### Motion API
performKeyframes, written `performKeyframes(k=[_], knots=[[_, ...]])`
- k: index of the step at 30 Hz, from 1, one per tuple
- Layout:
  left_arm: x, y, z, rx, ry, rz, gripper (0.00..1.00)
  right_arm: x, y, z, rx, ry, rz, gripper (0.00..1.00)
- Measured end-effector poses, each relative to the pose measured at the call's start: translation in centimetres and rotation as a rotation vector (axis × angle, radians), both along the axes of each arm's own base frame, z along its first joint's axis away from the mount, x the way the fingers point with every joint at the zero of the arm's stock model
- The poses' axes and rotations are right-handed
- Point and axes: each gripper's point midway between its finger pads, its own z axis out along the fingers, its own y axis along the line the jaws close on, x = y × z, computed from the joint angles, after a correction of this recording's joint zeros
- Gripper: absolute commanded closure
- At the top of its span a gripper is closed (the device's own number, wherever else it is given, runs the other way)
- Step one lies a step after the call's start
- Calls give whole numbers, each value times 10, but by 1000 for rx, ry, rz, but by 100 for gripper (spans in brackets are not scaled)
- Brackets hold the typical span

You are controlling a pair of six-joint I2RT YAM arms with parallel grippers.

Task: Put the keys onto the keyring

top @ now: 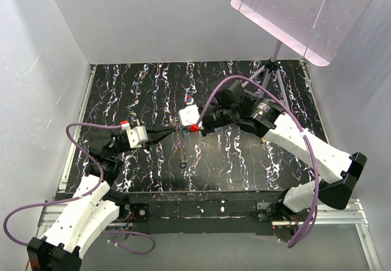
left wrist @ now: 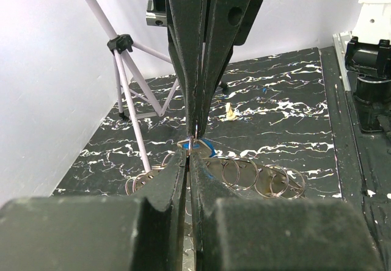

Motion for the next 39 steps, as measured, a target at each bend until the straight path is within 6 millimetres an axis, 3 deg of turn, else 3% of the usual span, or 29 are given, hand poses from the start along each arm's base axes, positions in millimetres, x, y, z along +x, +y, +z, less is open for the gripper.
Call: performKeyframes(k=[39], knots=[[-1,0,0,0,-3,-4,100,3,-1,-1,-6,18,-36,99]])
